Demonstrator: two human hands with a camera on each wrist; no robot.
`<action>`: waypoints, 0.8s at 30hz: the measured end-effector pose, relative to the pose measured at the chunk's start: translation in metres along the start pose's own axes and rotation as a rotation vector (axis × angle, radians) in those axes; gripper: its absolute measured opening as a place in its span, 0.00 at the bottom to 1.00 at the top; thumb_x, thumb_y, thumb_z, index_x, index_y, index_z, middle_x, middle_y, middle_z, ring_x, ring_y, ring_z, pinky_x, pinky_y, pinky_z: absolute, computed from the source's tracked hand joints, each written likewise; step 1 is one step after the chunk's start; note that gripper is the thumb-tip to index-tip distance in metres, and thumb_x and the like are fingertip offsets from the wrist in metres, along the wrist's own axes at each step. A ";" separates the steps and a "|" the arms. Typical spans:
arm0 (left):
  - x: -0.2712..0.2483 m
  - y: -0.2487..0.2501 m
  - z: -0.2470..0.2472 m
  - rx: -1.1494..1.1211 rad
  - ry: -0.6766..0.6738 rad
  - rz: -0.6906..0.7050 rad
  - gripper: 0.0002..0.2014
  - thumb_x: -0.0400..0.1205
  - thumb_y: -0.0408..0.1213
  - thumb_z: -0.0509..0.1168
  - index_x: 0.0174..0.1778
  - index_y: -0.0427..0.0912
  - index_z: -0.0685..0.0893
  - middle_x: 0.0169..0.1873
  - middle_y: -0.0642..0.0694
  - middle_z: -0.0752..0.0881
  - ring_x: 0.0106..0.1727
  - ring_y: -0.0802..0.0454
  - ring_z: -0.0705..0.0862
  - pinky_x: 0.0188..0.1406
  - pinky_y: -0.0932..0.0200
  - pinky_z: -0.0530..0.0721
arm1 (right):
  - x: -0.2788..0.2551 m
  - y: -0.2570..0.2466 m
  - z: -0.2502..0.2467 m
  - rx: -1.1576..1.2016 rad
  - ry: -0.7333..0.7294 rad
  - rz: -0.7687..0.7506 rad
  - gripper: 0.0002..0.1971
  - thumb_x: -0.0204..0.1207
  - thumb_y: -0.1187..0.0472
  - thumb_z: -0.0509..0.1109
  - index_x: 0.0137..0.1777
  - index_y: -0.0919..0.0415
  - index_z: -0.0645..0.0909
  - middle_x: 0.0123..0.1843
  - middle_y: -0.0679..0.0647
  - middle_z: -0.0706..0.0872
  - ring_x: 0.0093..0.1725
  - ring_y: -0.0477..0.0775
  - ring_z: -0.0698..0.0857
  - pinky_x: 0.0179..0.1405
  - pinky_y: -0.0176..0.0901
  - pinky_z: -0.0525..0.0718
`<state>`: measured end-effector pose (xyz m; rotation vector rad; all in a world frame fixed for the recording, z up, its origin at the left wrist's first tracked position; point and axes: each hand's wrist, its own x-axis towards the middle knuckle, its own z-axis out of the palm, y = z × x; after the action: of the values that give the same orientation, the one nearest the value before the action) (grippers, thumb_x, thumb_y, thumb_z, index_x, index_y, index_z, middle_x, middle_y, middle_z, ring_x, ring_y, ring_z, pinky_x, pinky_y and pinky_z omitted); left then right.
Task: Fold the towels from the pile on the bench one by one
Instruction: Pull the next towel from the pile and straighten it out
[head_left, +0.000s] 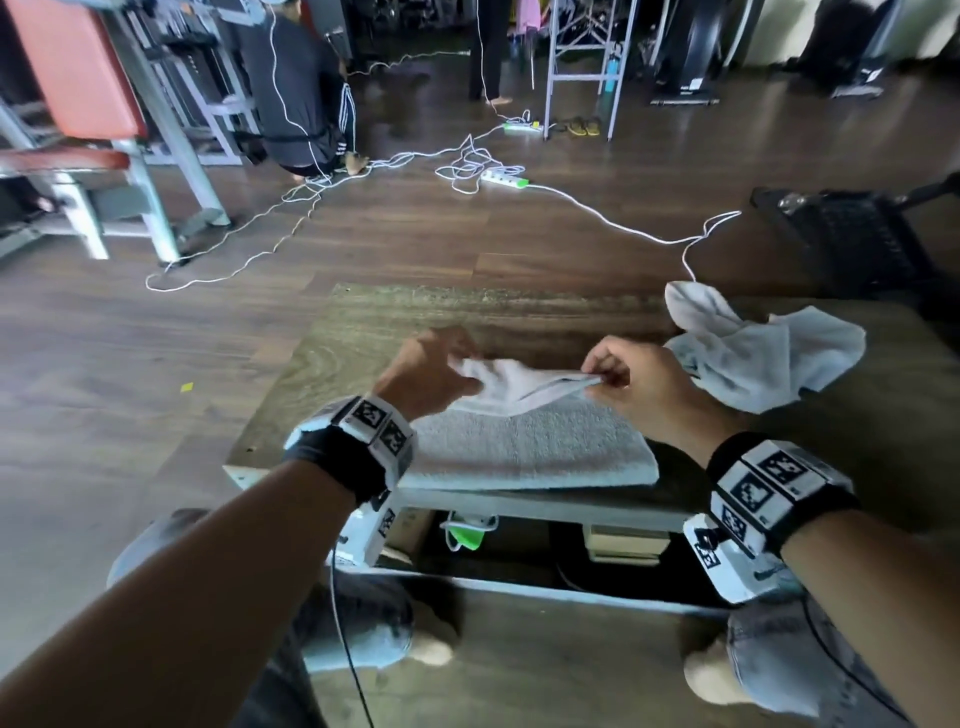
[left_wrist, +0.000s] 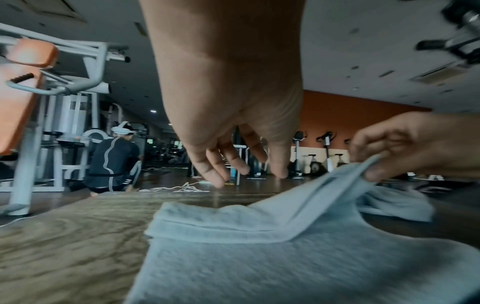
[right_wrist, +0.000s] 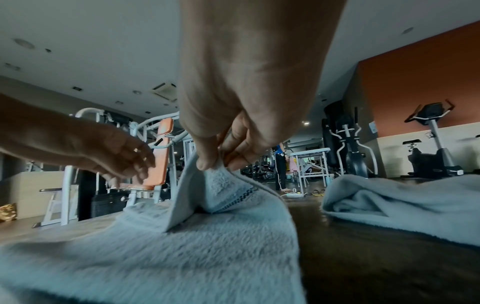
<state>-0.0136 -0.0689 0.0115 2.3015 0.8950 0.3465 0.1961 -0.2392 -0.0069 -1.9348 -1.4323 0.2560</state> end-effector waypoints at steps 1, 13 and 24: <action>-0.006 0.009 0.009 0.012 -0.012 0.055 0.15 0.73 0.36 0.78 0.51 0.50 0.82 0.51 0.49 0.85 0.53 0.51 0.84 0.46 0.59 0.83 | -0.005 -0.003 0.004 0.016 -0.019 -0.015 0.10 0.71 0.67 0.80 0.45 0.53 0.84 0.39 0.44 0.89 0.39 0.42 0.87 0.41 0.44 0.87; -0.005 0.049 0.066 -0.033 0.027 0.363 0.07 0.72 0.34 0.78 0.45 0.41 0.91 0.40 0.47 0.89 0.39 0.51 0.84 0.38 0.60 0.80 | -0.020 -0.023 -0.014 -0.014 -0.105 -0.081 0.13 0.71 0.70 0.78 0.43 0.52 0.81 0.36 0.45 0.87 0.34 0.43 0.85 0.35 0.47 0.86; 0.010 0.065 0.073 -0.213 0.073 0.331 0.07 0.74 0.40 0.77 0.34 0.48 0.86 0.30 0.52 0.86 0.29 0.55 0.80 0.31 0.58 0.82 | 0.020 -0.048 -0.049 -0.298 -0.259 -0.050 0.12 0.72 0.73 0.72 0.47 0.55 0.82 0.42 0.51 0.87 0.43 0.55 0.86 0.44 0.54 0.86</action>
<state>0.0595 -0.1329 -0.0018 2.2440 0.4808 0.6394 0.1936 -0.2355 0.0641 -2.1612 -1.7689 0.2916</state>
